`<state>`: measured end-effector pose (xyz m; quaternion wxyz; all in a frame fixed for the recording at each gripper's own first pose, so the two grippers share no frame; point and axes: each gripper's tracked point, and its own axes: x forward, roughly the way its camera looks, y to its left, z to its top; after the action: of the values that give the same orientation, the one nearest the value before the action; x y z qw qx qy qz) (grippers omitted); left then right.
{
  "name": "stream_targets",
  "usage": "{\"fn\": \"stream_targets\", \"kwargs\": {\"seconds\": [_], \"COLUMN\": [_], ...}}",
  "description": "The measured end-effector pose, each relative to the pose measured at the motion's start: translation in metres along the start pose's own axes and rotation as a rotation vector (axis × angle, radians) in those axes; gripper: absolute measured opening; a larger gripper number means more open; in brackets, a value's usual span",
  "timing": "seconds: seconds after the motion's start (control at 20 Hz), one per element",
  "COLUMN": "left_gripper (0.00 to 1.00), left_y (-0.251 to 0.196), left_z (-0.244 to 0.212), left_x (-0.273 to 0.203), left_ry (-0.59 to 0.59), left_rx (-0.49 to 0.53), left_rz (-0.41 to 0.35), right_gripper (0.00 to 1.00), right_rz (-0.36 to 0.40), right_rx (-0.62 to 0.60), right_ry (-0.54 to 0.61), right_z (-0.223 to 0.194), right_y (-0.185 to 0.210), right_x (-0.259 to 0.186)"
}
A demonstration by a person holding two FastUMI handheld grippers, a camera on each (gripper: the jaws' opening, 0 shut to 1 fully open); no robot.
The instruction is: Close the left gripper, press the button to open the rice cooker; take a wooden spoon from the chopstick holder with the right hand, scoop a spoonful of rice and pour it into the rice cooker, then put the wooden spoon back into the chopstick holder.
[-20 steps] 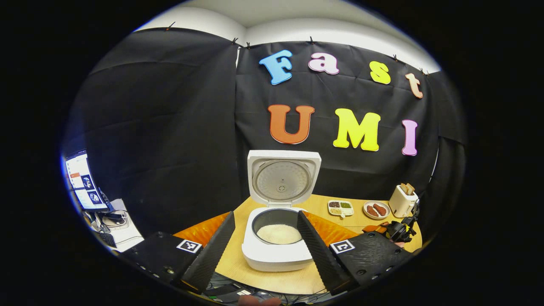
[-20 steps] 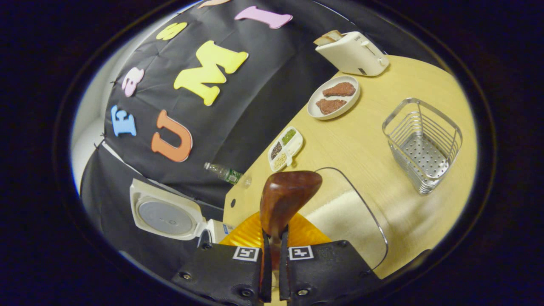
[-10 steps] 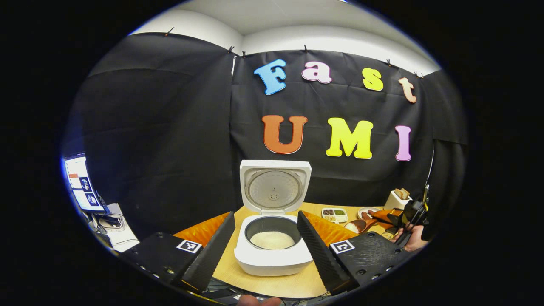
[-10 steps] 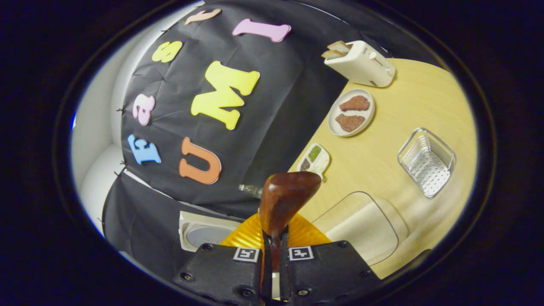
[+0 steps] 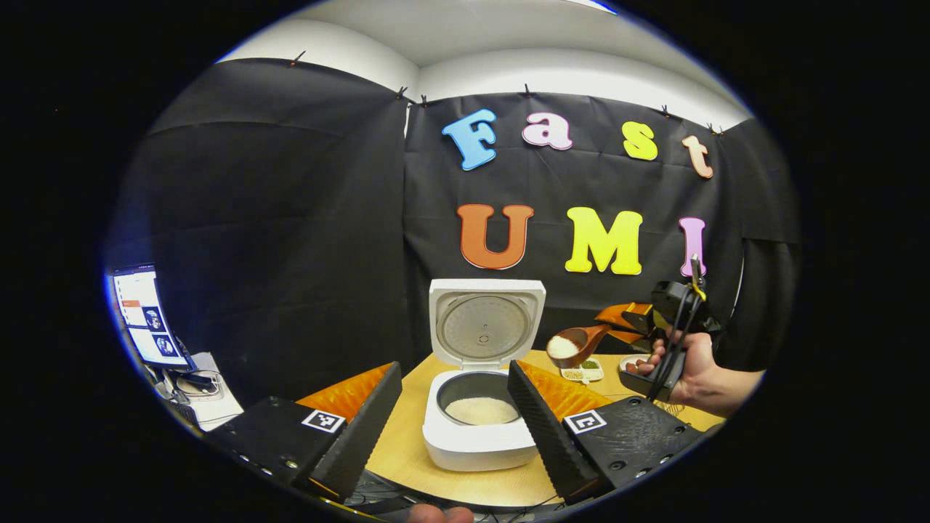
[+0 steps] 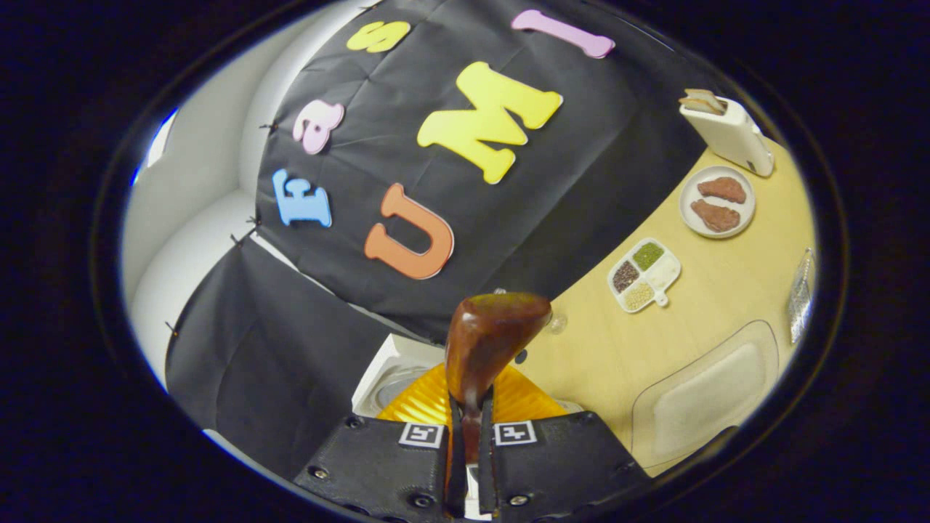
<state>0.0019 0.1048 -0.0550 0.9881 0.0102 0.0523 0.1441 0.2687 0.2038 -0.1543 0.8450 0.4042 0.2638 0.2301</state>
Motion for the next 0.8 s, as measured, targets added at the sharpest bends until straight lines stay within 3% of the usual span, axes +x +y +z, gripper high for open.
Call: {"fn": "stream_targets", "kwargs": {"seconds": [0.35, 0.8], "left_gripper": [0.94, 0.94], "left_y": [0.050, 0.057], "left_z": [-0.004, -0.008], "left_x": [-0.026, -0.025], "left_ry": [0.001, 0.009], "left_rx": [-0.030, -0.047], "left_rz": [0.104, 0.123], "right_gripper": [0.12, 0.12], "right_rz": [-0.079, -0.102], "right_rx": [-0.208, -0.562], "right_ry": [0.059, 0.086], "right_z": [-0.052, -0.073], "right_y": [0.003, 0.020], "right_x": [0.052, 0.068]}}
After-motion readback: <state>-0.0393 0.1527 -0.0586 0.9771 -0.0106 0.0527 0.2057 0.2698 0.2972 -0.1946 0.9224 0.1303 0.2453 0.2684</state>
